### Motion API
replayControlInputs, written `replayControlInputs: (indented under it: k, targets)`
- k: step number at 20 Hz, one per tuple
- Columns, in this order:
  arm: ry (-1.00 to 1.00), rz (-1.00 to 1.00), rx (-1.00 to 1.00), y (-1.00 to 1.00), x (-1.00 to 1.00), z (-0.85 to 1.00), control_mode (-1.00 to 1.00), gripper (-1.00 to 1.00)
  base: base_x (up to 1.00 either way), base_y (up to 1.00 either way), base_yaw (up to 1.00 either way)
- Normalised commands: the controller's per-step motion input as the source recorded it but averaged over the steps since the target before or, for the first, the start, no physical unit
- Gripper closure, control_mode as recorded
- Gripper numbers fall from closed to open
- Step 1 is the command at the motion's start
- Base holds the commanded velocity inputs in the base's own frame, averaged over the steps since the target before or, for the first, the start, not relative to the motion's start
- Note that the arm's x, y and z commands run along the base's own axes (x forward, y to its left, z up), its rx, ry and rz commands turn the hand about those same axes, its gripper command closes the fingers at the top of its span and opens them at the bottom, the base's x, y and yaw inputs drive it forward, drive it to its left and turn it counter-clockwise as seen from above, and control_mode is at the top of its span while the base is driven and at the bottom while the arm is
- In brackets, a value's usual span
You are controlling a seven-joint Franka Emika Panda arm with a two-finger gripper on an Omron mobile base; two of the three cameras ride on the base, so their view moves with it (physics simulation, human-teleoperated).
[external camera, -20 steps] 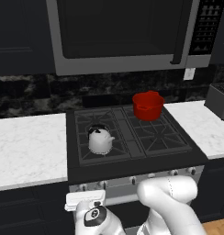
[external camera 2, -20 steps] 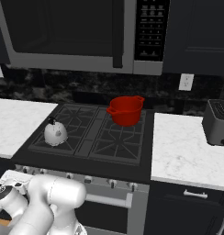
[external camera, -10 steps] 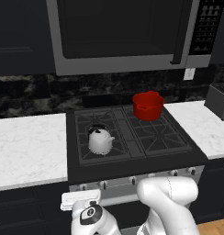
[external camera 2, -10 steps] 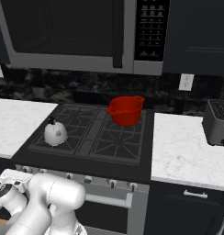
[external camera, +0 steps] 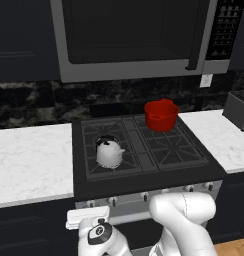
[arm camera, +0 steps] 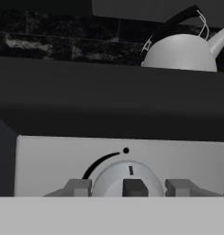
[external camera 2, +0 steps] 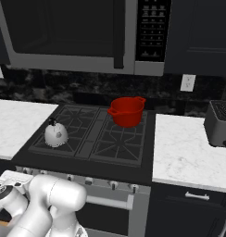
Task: Pick the kettle from the counter and place it on a stove burner. Then turn the burner on.
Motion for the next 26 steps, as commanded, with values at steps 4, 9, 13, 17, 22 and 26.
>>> replayControlInputs:
  k: [4, 9, 13, 17, 22, 26]
  targets:
    - [0.00, 0.00, 0.00, 0.00, 0.00, 0.00, -1.00, 1.00, 0.00, 0.00, 0.00]
    - [0.00, 0.01, -0.05, 0.00, 0.00, 0.00, -1.00, 1.00, 0.00, 0.00, 0.00]
    - [0.04, 0.09, -0.27, 0.00, 0.00, 0.00, -1.00, 1.00, 0.00, 0.00, 0.00]
    - [0.10, 0.12, -0.36, 0.00, 0.00, 0.00, -1.00, 1.00, 0.00, 0.00, 0.00]
    - [0.12, 0.15, -0.41, 0.00, 0.00, 0.00, -1.00, 1.00, 0.00, 0.00, 0.00]
    - [0.10, 0.22, -0.49, 0.00, 0.00, 0.00, -1.00, 1.00, 0.00, 0.00, 0.00]
